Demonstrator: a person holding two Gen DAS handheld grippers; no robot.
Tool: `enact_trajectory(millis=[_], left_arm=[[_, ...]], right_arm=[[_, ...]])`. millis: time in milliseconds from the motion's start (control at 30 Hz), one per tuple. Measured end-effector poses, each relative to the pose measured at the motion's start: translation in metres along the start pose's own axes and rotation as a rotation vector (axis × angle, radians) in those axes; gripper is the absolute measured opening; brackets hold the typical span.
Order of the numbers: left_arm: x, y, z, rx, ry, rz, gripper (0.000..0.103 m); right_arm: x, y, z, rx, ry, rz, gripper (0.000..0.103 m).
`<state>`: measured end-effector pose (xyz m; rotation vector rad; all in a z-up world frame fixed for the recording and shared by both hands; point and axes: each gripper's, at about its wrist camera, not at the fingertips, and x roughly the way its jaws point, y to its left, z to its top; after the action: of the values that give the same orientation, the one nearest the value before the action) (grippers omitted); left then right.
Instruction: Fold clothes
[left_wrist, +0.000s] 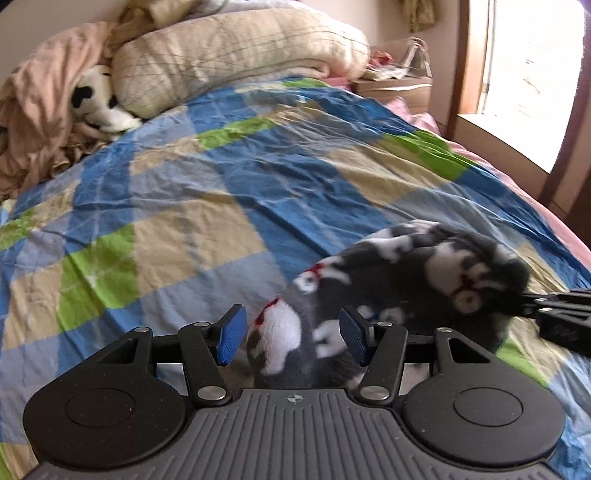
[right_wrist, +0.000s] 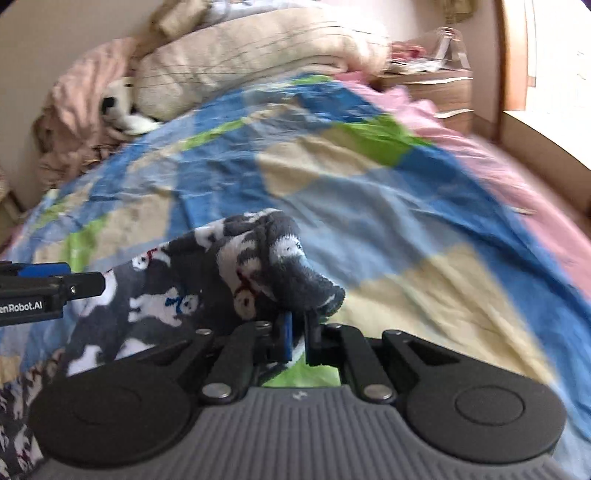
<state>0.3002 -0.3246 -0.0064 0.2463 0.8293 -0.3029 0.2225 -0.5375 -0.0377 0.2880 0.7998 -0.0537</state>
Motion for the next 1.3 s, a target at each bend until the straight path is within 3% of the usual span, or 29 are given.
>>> enact_trajectory(millis=[100, 267, 400, 467, 533, 600, 700, 833, 967, 1067, 1233, 1300], left_arm=[[-0.001, -0.018, 0.0, 0.02, 0.012, -0.044, 0.064], [0.001, -0.049, -0.004, 0.09, 0.03, -0.102, 0.065], [0.017, -0.068, -0.014, 0.133, 0.073, -0.137, 0.067], [0.03, -0.076, -0.025, 0.152, 0.094, -0.143, 0.067], [0.037, -0.076, -0.033, 0.162, 0.101, -0.13, 0.067], [0.041, -0.072, -0.037, 0.155, 0.097, -0.122, 0.067], [0.043, -0.062, -0.041, 0.127, 0.095, -0.124, 0.067], [0.049, -0.055, -0.038, 0.115, 0.103, -0.12, 0.067], [0.052, -0.054, -0.037, 0.104, 0.098, -0.125, 0.067], [0.044, -0.053, -0.036, 0.094, 0.08, -0.133, 0.067], [0.022, -0.044, -0.036, 0.077, 0.035, -0.155, 0.068], [0.014, -0.038, -0.036, 0.069, 0.019, -0.153, 0.068]], right_arm=[[-0.023, -0.02, -0.003, 0.027, 0.017, -0.063, 0.007], [-0.057, -0.039, -0.01, 0.078, 0.038, -0.087, 0.007], [-0.045, -0.048, -0.035, 0.087, 0.129, -0.125, 0.008], [-0.034, -0.051, -0.047, 0.085, 0.154, -0.133, 0.012], [-0.029, -0.052, -0.053, 0.081, 0.174, -0.159, 0.025], [-0.034, -0.056, -0.049, 0.094, 0.153, -0.165, 0.034], [-0.046, -0.062, -0.037, 0.092, 0.099, -0.167, 0.038], [-0.048, -0.046, -0.008, -0.066, -0.008, -0.188, 0.038], [-0.016, -0.031, 0.021, -0.131, -0.025, -0.065, 0.047], [0.018, -0.021, 0.027, -0.17, 0.007, -0.033, 0.048], [0.071, -0.021, 0.025, -0.184, 0.083, -0.017, 0.047], [0.074, -0.025, 0.021, -0.179, 0.095, 0.01, 0.013]])
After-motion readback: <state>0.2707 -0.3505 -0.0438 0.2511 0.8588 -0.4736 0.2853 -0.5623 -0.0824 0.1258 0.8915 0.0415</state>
